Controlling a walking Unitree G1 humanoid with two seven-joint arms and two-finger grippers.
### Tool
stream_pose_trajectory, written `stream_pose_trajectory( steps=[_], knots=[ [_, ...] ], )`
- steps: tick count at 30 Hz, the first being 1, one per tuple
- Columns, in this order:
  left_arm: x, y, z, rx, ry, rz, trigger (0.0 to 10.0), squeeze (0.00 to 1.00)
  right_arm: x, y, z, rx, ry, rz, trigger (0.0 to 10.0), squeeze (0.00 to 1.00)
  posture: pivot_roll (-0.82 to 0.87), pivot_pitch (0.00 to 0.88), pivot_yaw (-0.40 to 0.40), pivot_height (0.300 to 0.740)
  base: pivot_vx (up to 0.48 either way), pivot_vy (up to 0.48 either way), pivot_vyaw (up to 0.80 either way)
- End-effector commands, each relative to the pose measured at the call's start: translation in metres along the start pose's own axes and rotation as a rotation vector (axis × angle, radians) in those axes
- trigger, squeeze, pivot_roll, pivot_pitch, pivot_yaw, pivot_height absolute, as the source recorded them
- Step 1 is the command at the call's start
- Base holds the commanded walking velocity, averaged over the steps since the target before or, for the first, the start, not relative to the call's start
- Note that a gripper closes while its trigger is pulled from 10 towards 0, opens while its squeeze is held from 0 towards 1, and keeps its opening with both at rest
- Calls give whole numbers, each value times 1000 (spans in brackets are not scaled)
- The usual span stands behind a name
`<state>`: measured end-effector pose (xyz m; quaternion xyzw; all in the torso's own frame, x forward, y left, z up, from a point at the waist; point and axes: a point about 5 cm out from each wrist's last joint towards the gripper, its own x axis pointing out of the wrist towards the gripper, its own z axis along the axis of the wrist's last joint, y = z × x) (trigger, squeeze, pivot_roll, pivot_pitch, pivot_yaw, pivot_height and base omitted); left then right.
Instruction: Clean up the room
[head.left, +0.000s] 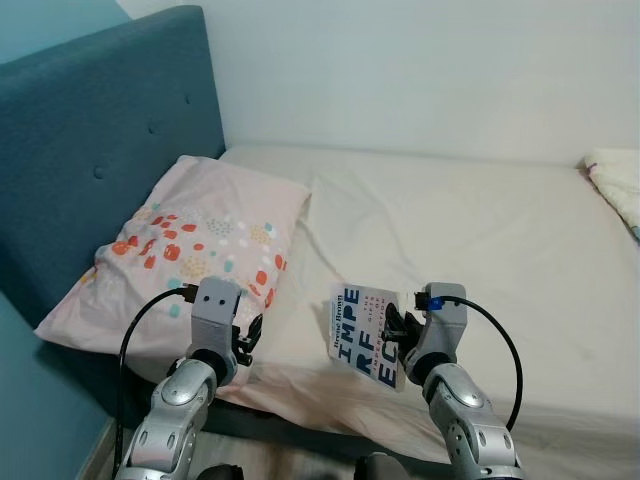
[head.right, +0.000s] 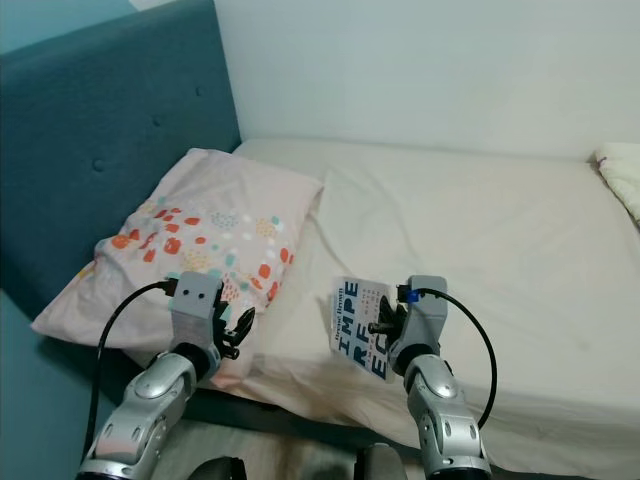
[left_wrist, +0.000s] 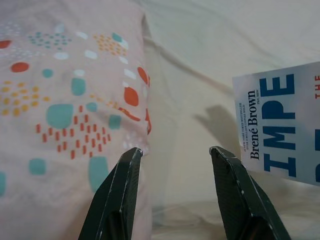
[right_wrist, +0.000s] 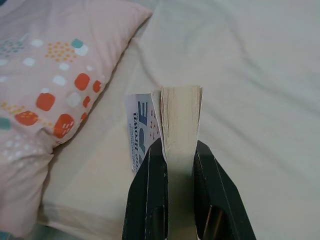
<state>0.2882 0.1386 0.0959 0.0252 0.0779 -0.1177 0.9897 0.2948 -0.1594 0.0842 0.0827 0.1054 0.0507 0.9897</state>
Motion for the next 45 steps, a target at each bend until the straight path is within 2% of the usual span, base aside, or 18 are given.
stream_pose_trajectory(
  steps=[1,11,15,20,22,24,25,26,27,28,30,31,32,35,36,37,38,45],
  knots=[
    [-1,-1,2,0,1,-7,10000,0,-1,-1,5,18,-22,-7,10000,0,-32,60,-36,621,0,0,0],
    [-4,3,2,7,4,-11,10000,0,8,-4,19,-17,-45,43,10000,0,-23,85,-35,606,0,0,0],
    [-16,18,9,8,-36,18,10000,0,22,-18,59,-73,-88,206,10000,0,-7,129,-50,606,0,0,0],
    [-20,21,10,12,-44,31,10000,0,26,-24,72,-89,-86,265,10000,0,5,137,-58,606,0,0,0],
    [-21,24,10,16,-46,44,10000,0,32,-27,81,-30,-97,313,10000,0,16,144,-61,606,0,0,0],
    [-24,26,12,24,-49,51,10000,0,37,-26,89,152,-109,381,10000,0,40,158,-62,606,0,0,0],
    [-24,26,12,24,-49,51,10000,0,37,-26,89,152,-109,381,10000,0,40,158,-62,606,0,0,0],
    [-26,27,13,27,-50,52,10000,0,38,-25,91,218,-110,416,10000,0,40,158,-62,606,0,0,0],
    [-28,28,15,32,-53,53,10000,0,39,-24,91,276,-95,460,10000,0,53,168,-60,606,0,0,0],
    [-28,28,15,32,-53,53,10000,0,39,-24,91,276,-95,460,10000,0,53,168,-60,606,0,0,0],
    [-32,31,18,40,-60,54,10000,0,41,-23,86,362,-63,522,10000,0,68,179,-62,606,0,0,0],
    [-32,31,18,40,-60,54,10000,0,41,-23,86,362,-63,522,10000,0,68,179,-62,606,0,0,0],
    [-35,33,21,45,-65,55,10000,0,42,-23,83,450,-40,578,10000,0,83,189,-63,606,0,0,0],
    [-38,35,24,49,-69,57,10000,0,41,-26,69,544,31,629,10000,0,97,197,-61,606,0,0,0],
    [-39,35,26,51,-70,56,10000,0,40,-28,59,533,83,623,10000,0,108,202,-57,606,0,0,0],
    [-39,35,26,51,-70,56,10000,0,40,-28,59,533,83,623,10000,0,108,202,-57,606,0,0,0],
    [-40,35,28,57,-69,52,10000,0,40,-32,47,507,159,600,10000,0,118,210,-51,606,0,0,0],
    [-42,36,33,68,-74,32,10000,0,39,-41,36,458,224,551,10000,0,146,233,-35,606,0,0,0]
  ],
)
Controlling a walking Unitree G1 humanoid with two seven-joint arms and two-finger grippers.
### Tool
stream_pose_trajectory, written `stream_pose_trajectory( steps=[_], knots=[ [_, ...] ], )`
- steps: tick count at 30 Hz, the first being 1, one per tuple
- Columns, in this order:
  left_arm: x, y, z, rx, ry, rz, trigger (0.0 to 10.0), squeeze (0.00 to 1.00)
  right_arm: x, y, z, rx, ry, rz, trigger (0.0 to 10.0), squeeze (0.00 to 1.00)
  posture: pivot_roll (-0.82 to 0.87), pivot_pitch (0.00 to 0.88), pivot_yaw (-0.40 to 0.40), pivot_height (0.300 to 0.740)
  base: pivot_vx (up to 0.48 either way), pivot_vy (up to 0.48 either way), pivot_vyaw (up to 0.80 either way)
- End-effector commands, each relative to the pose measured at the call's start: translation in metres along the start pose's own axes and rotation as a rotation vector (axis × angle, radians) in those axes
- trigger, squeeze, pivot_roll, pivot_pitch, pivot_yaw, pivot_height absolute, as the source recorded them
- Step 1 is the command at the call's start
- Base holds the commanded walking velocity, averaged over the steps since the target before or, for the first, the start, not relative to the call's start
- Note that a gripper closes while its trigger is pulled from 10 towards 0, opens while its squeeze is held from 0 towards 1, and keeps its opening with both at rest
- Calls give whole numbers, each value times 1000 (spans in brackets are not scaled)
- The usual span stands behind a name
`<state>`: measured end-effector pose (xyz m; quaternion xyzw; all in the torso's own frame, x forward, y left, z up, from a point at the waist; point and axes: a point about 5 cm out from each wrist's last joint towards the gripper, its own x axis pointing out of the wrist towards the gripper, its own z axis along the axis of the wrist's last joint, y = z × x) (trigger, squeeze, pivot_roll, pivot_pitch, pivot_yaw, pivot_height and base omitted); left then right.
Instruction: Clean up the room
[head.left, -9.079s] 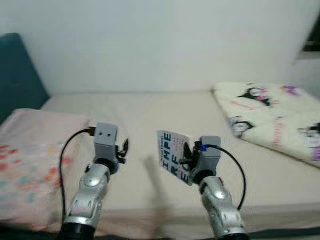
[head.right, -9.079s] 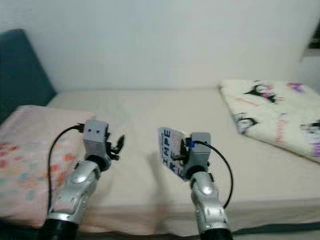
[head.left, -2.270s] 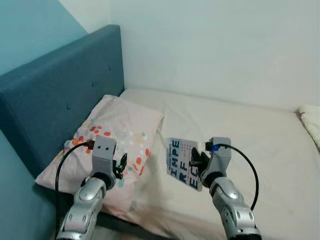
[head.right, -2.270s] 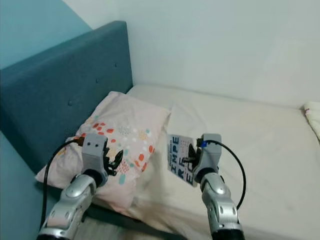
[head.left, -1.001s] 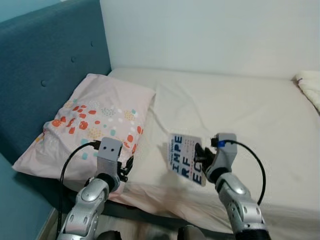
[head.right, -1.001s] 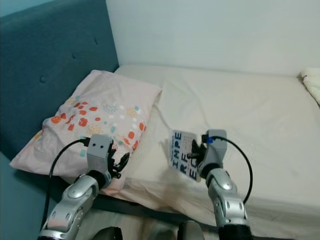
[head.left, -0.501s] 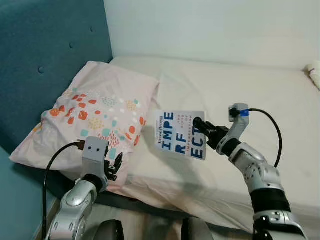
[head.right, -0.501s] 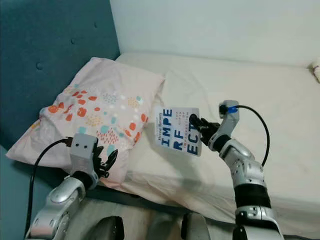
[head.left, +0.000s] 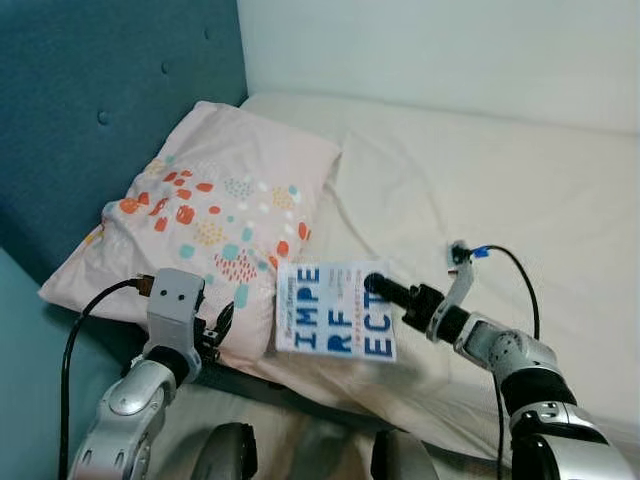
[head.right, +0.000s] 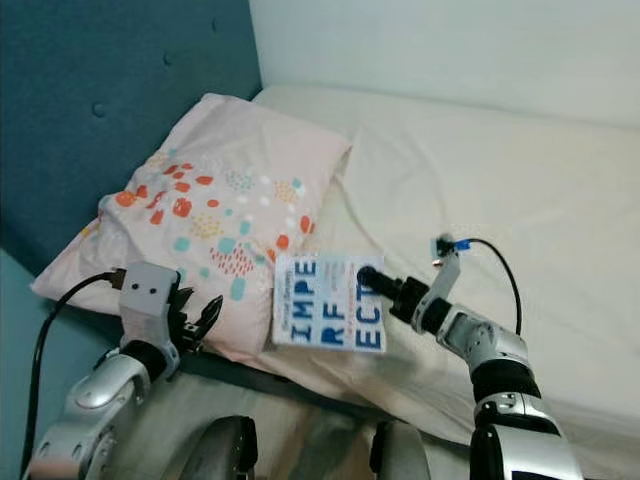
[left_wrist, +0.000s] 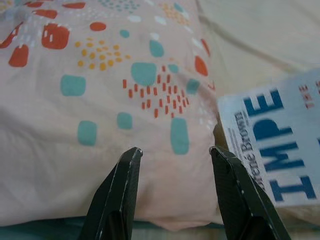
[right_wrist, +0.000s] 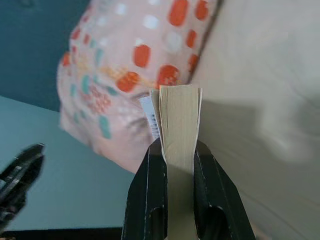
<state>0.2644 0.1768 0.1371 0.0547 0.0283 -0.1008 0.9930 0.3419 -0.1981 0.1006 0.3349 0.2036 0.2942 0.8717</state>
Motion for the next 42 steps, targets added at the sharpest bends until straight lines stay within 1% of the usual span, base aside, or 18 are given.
stream_pose_trajectory(
  steps=[1,5,8,12,16,19,21,22,23,24,25,26,28,32,35,39,41,42],
  knots=[
    [-4,3,-1,1,16,-10,10000,0,-1,0,5,-35,-5,5,10000,0,146,233,-35,606,0,0,0],
    [-6,4,8,9,-9,-50,10000,0,-6,-6,12,-72,-35,-32,10000,0,162,252,-19,606,0,0,0],
    [-7,4,13,14,-23,-70,10000,0,-7,-6,17,-55,-69,-13,10000,0,168,257,-13,606,0,0,0],
    [-8,1,19,19,-41,-116,10000,0,-11,-2,32,-2,-170,65,10000,0,184,254,3,606,0,0,0],
    [-10,-1,21,19,-43,-137,10000,0,-15,-5,35,8,-202,52,10000,0,187,253,7,606,0,0,0],
    [-11,-4,23,13,-45,-187,10000,0,-17,-9,29,7,-177,31,10000,0,190,253,11,606,0,0,0],
    [-11,-5,23,11,-45,-196,10000,0,-17,-10,28,6,-170,27,10000,0,190,253,11,606,0,0,0],
    [-13,-9,24,5,-46,-240,10000,0,-17,-11,22,0,-139,26,10000,0,196,254,13,606,0,0,0],
    [-13,-9,24,5,-46,-240,10000,0,-17,-11,22,0,-139,26,10000,0,196,254,13,606,0,0,0],
    [-14,-12,24,2,-45,-271,10000,0,-16,-12,19,-3,-118,26,10000,0,196,254,13,606,0,0,0],
    [-17,-18,25,-1,-48,-324,10000,0,-16,-14,15,-8,-96,20,10000,0,199,255,13,606,0,0,0],
    [-17,-18,25,-1,-48,-324,10000,0,-16,-14,15,-8,-96,20,10000,0,199,255,13,606,0,0,0],
    [-21,-23,27,7,-52,-381,10000,0,-17,-16,11,-15,-79,3,10000,0,206,254,14,606,0,0,0],
    [-22,-22,27,8,-50,-381,10000,0,-22,-23,10,-22,-90,-62,10000,0,215,257,18,606,0,0,0],
    [-23,-19,27,11,-41,-381,10000,0,-27,-28,14,-25,-134,-116,10000,0,222,262,27,606,0,0,0],
    [-24,-18,28,12,-38,-384,10000,0,-30,-29,20,-12,-182,-123,10000,0,225,264,32,606,0,0,0],
    [-24,-19,28,13,-36,-390,10000,0,-32,-28,29,3,-245,-113,10000,0,226,264,37,606,0,0,0],
    [-24,-19,28,13,-36,-390,10000,0,-32,-28,29,3,-245,-113,10000,0,226,264,37,606,0,0,0]
  ],
)
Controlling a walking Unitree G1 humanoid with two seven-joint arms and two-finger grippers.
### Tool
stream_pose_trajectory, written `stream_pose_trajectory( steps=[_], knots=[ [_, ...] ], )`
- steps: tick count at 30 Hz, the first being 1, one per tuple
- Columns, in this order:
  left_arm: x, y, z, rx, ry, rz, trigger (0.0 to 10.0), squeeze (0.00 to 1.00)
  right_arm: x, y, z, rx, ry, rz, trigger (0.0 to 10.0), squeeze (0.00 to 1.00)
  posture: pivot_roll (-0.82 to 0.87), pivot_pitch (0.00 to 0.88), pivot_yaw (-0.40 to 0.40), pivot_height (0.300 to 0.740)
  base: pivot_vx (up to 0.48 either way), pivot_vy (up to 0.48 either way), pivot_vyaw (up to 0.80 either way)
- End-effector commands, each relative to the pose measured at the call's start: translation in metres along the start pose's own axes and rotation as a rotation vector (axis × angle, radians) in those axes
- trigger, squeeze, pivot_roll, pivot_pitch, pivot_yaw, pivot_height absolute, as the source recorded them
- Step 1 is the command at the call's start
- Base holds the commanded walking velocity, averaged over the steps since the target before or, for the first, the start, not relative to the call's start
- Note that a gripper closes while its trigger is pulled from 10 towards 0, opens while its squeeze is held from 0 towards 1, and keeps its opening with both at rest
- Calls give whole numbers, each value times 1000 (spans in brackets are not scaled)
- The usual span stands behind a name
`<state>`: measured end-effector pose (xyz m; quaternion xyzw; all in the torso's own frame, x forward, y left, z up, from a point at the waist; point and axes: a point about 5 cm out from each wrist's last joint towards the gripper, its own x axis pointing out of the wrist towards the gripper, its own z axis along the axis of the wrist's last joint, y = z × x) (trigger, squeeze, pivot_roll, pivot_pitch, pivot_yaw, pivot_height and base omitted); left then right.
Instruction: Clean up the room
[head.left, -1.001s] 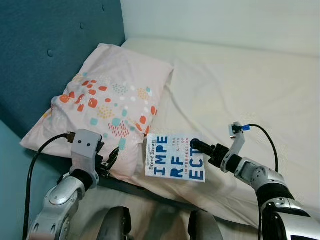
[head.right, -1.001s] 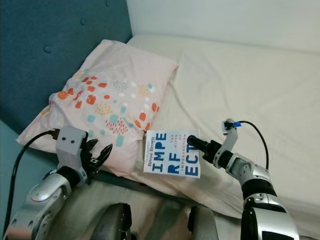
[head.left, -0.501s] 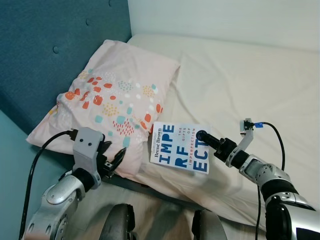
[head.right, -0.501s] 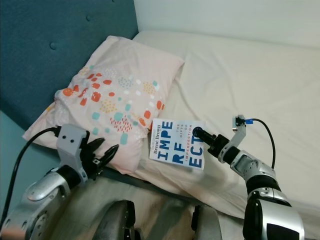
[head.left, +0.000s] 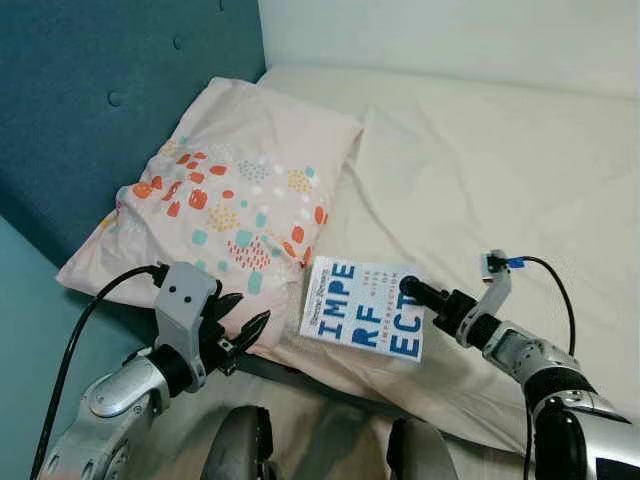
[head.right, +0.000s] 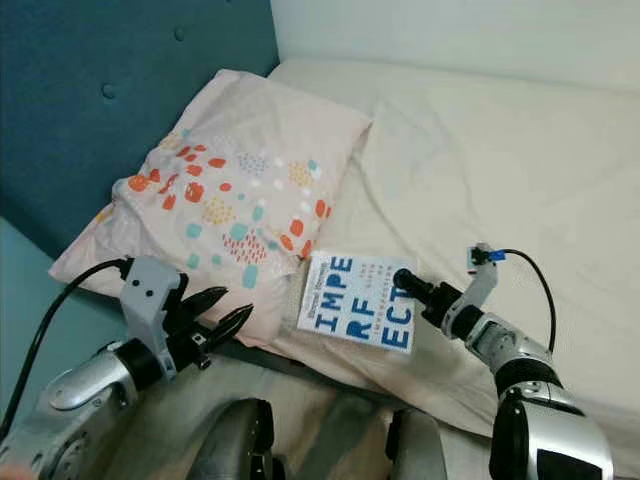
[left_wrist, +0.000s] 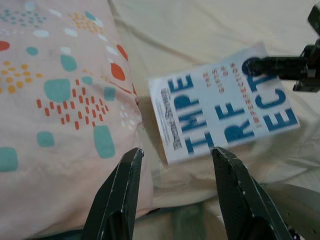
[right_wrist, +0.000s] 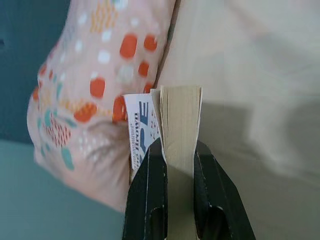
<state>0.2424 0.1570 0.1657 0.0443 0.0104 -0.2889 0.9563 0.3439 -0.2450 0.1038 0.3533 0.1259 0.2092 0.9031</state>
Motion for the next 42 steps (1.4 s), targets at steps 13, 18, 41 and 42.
stream_pose_trajectory(
  steps=[13,18,41,42],
  knots=[
    [-3,-2,1,17,28,-56,10000,0,-4,-3,1,-49,41,-4,10000,0,233,268,51,606,0,0,0],
    [-5,-2,2,20,33,-64,10000,0,-5,-6,-2,-77,62,-39,10000,0,239,274,56,606,0,0,0],
    [-4,-5,3,4,38,-97,10000,0,-7,-10,13,-85,-42,-129,10000,43,245,281,73,606,0,0,0],
    [-4,-5,3,3,39,-99,10000,0,-7,-10,13,-86,-45,-133,10000,894,243,283,72,606,0,0,0]
  ],
)
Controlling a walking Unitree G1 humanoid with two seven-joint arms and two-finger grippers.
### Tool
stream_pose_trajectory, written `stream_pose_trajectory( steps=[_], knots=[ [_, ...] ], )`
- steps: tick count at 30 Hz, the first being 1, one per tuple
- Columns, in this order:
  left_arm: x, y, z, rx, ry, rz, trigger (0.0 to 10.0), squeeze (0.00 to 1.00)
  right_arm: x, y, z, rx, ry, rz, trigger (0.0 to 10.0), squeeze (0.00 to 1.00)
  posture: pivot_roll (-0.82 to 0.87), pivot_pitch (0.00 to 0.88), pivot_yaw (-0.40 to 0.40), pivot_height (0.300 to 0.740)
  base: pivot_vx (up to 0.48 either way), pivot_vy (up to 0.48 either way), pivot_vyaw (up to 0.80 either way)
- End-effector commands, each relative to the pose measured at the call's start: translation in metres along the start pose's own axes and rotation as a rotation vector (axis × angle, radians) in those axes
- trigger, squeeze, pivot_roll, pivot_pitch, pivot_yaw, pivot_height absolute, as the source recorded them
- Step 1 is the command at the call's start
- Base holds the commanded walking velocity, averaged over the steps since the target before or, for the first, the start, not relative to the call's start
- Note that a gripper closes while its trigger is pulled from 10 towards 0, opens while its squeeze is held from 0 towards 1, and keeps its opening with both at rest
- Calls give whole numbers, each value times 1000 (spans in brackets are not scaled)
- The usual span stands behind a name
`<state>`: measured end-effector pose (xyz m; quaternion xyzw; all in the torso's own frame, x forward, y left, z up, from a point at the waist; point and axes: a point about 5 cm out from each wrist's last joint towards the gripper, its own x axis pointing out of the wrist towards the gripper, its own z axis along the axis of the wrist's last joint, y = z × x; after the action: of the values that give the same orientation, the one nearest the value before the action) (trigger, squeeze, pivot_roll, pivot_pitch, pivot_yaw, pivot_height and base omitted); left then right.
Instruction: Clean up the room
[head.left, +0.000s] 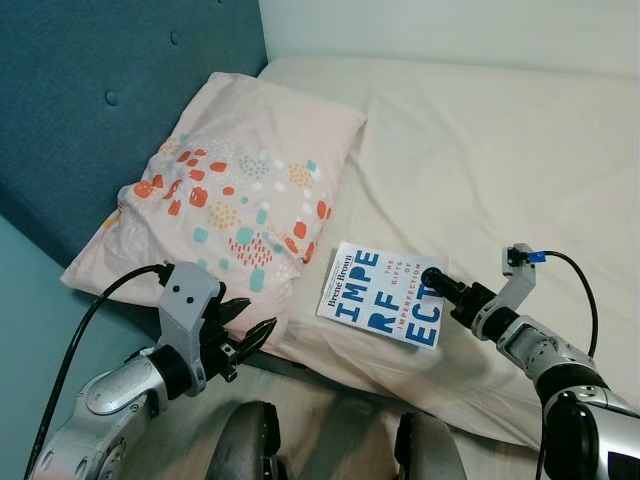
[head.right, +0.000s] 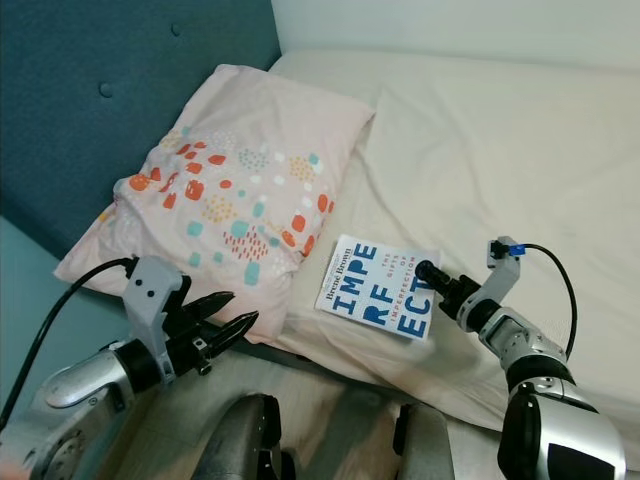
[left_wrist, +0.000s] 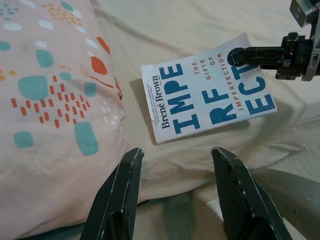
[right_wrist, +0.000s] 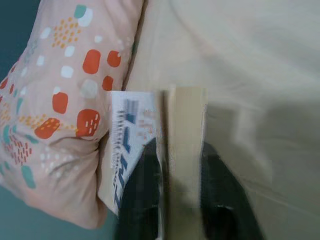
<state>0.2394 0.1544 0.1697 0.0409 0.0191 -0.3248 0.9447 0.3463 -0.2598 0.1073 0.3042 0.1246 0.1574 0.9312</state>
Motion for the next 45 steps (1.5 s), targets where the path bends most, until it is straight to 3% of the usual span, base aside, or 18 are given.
stream_pose_trajectory(
  steps=[1,2,4,6,7,8,9,20,29,34,36,38,39,41,43,44,45],
  knots=[
    [-3,-2,-1,12,28,-24,10000,0,-2,-3,1,11,-19,-19,10000,949,243,283,72,606,0,0,0],
    [-3,-2,-1,10,28,-25,10000,0,-2,-3,2,10,-20,-20,10000,996,241,283,72,606,0,0,0],
    [-3,-3,-1,9,27,-26,10000,0,-2,-3,2,9,-20,-23,10000,1000,241,284,73,606,0,0,0],
    [-2,-3,-1,7,27,-27,10000,0,-2,-4,3,2,-22,-32,10000,902,239,285,73,606,0,0,0],
    [-2,-3,-1,7,27,-27,10000,0,-2,-4,3,2,-22,-32,10000,902,239,285,73,606,0,0,0],
    [-2,-4,-1,6,27,-28,10000,0,-2,-4,3,0,-23,-35,10000,275,238,285,73,606,0,0,0],
    [-2,-4,-1,5,27,-29,10000,0,-3,-4,4,0,-24,-38,10000,0,236,284,73,606,0,0,0],
    [6,-6,-2,-21,7,-35,10000,0,-9,-10,11,-19,-41,-80,10000,0,206,257,71,606,0,0,0],
    [25,-10,0,-28,-33,-71,10000,0,-25,-22,40,-64,-113,-155,10000,0,149,196,75,606,0,0,0],
    [28,-8,0,-26,-41,-70,10000,0,-24,-16,49,-98,-108,-93,10000,0,129,184,64,606,0,0,0],
    [27,-4,-2,-16,-42,-48,10000,0,-8,4,43,-248,-19,54,10000,0,112,183,45,606,0,0,0],
    [27,-2,-3,-13,-41,-39,10000,0,-2,14,40,-291,4,120,10000,0,112,183,45,606,0,0,0],
    [25,-2,-5,-9,-40,-34,10000,0,7,29,38,-298,-1,217,10000,0,109,183,33,606,0,0,0],
    [25,-2,-5,-9,-40,-34,10000,0,7,29,38,-298,-1,217,10000,0,109,183,33,606,0,0,0],
    [22,-3,-8,2,-31,-32,10000,0,21,58,37,-290,-28,378,10000,0,111,185,11,606,0,0,0],
    [22,-3,-8,2,-31,-32,10000,0,21,58,37,-290,-28,378,10000,0,111,185,11,606,0,0,0],
    [20,-4,-10,6,-27,-31,10000,0,29,76,34,-295,-25,466,10000,0,112,187,4,606,0,0,0]
  ],
)
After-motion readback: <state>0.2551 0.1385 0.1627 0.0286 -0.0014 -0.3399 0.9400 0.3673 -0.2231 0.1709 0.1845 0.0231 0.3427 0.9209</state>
